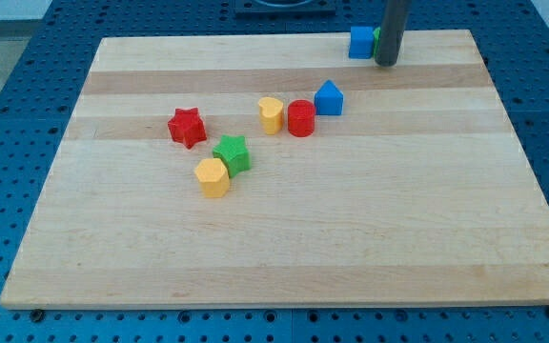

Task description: Move the blue triangle to the left of the blue cube

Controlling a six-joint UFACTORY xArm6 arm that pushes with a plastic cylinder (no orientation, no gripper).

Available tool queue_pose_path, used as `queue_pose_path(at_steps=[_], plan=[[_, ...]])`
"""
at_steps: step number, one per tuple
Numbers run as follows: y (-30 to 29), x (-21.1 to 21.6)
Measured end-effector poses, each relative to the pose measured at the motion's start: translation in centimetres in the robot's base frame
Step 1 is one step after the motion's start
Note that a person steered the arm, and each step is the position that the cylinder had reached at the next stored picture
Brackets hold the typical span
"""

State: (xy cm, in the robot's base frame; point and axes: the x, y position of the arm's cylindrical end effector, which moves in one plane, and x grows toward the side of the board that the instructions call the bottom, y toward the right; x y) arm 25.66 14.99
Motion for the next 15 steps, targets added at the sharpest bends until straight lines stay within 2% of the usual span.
queue_pose_path(at_steps=[1, 2, 4, 5, 9, 10, 11, 12, 13, 15], plan=[[0.0, -1.1], [0.0, -0.1], [0.1, 10.3], [-3.1, 13.0], [-15.8, 7.8], [-15.4, 5.5], [-16.1, 6.7], [-15.9, 10.0], [-14.0, 10.6], [-11.7, 6.8]])
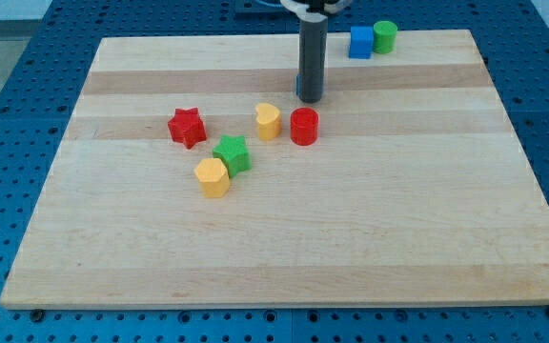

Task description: Move the blue triangle to the left of the blue cube

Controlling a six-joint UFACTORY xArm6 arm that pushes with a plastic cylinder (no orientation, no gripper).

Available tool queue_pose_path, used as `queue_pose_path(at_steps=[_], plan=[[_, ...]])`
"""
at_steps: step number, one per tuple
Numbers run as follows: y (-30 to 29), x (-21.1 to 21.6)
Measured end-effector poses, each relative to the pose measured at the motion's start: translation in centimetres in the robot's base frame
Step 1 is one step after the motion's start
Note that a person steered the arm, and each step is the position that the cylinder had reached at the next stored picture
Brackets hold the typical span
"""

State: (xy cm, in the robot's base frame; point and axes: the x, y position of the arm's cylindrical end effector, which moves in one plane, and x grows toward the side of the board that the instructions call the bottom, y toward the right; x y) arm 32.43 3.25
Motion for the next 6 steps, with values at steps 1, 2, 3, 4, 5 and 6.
queue_pose_path(at_steps=[1, 2, 3, 4, 5, 6], plan=[[0.0, -2.4], [0.0, -4.6], [0.0, -6.1], [0.0, -6.4], [0.0, -6.6], [0.0, -7.0]])
